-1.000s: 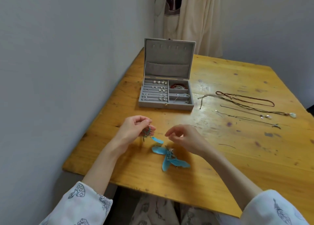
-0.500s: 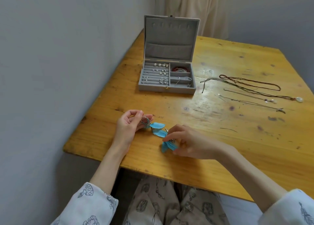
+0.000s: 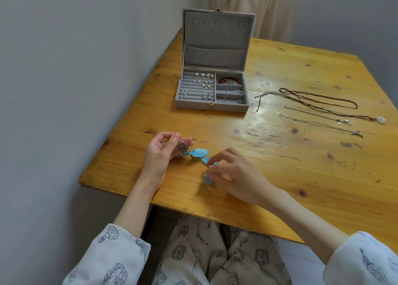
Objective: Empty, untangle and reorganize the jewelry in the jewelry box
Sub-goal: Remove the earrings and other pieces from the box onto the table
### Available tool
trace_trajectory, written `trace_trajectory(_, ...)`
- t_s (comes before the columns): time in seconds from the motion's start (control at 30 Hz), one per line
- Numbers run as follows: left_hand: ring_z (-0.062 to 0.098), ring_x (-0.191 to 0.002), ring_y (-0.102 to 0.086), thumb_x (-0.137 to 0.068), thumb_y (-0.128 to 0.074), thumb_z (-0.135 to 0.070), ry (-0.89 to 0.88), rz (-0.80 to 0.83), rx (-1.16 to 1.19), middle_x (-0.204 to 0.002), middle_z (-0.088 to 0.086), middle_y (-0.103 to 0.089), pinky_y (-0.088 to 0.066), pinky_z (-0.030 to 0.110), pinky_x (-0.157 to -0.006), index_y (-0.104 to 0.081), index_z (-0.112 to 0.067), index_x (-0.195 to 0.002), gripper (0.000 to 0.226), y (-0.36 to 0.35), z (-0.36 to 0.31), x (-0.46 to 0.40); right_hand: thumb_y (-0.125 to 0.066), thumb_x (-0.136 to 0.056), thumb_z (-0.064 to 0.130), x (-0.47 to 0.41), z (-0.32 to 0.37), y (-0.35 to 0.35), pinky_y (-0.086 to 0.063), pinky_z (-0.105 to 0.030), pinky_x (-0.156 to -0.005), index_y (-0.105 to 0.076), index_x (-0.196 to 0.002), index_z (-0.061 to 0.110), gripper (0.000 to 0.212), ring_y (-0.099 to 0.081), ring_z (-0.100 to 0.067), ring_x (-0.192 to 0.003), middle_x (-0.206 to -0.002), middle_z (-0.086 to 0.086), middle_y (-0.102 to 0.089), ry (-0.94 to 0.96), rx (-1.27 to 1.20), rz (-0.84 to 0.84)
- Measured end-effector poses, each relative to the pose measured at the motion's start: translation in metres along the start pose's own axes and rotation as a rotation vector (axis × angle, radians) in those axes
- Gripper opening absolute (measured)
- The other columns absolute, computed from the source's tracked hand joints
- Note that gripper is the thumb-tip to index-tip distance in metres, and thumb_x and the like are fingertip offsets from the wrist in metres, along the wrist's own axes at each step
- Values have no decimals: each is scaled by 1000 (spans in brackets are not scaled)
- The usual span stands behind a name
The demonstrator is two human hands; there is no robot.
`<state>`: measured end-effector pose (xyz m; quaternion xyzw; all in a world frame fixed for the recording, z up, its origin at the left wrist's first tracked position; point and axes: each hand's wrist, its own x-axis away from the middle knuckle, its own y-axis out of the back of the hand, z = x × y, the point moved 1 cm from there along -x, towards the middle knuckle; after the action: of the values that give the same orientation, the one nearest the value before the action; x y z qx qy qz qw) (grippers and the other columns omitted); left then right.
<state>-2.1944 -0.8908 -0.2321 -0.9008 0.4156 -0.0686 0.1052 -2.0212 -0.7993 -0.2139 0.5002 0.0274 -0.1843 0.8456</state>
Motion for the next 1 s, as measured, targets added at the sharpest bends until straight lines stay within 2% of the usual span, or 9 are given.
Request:
trace_trajectory(0.07,29,-86,-69,-90,-52,-16,-4,3,1,-87,11,-73,-56,30,-75,-55,-11,-88,6,0,0,0,-61,-86,17,-10,0,7,-47,-20,-70,-71,-88,15,10,-59,-3,-79,-86,2,-70,-264,-387,-130)
trace_trajectory(0.17,29,-86,-69,-90,-52,-16,-7,1,-1,-87,11,-73,-56,28,-74,-55,-10,-88,7,0,0,0,-60,-87,16,-23,-8,17,-51,-19,-56,-68,-82,16,10,-64,-5,-66,-73,4,-71,-580,-749,-205)
trace_trajectory(0.33,27,-86,-69,-90,-51,-17,-3,7,-6,-87,10,-73,-55,25,-72,-55,-8,-90,9,-1,-1,1,-63,-84,9,-27,-25,14,-52,-20,-55,-62,-108,9,24,-59,-9,-60,-79,-3,-68,-824,-769,-75)
trace_trajectory(0.4,26,-87,-69,-89,-52,-18,1,7,-11,-88,9,-73,-56,26,-73,-55,-9,-90,10,0,-1,1,-63,-84,9,-25,-28,12,-52,-18,-57,-56,-119,14,37,-61,-7,-65,-87,-2,-67,-792,-664,-74)
trace_trajectory(0.5,26,-88,-69,-87,-53,-22,6,12,-17,-89,9,-73,-56,27,-76,-55,-10,-91,13,1,-1,1,-60,-86,12,-22,-30,11,-46,-15,-67,-51,-125,19,40,-57,-7,-82,-106,1,-58,-621,-287,-144)
trace_trajectory(0.6,26,-88,-69,-82,-56,-28,6,16,-16,-89,9,-73,-56,27,-77,-56,-11,-91,19,1,0,1,-60,-86,16,-17,-28,10,-41,-24,-84,-60,-114,18,28,-51,-14,-100,-111,-2,-52,-526,-85,-217)
trace_trajectory(0.7,26,-89,-69,-80,-56,-30,1,11,-27,-90,9,-73,-56,28,-77,-56,-11,-92,22,1,0,1,-64,-84,21,-16,-19,6,-39,-28,-82,-68,-94,15,12,-46,-16,-95,-94,1,-51,-393,34,-252)
trace_trajectory(0.87,27,-89,-68,-82,-56,-28,-11,9,-17,-91,10,-72,-55,27,-75,-56,-12,-91,19,1,0,1,-59,-85,41,-27,-12,-5,-37,-30,-82,-66,-95,18,26,-43,-15,-93,-95,1,-51,-431,218,-43)
trace_trajectory(1.0,28,-88,-68,-85,-56,-22,5,-6,10,-89,11,-72,-55,28,-75,-57,-11,-89,12,-1,-3,3,-59,-85,29,-38,-8,-4,-37,-30,-78,-67,-91,15,17,-46,-21,-96,-96,-3,-55,-487,158,43)
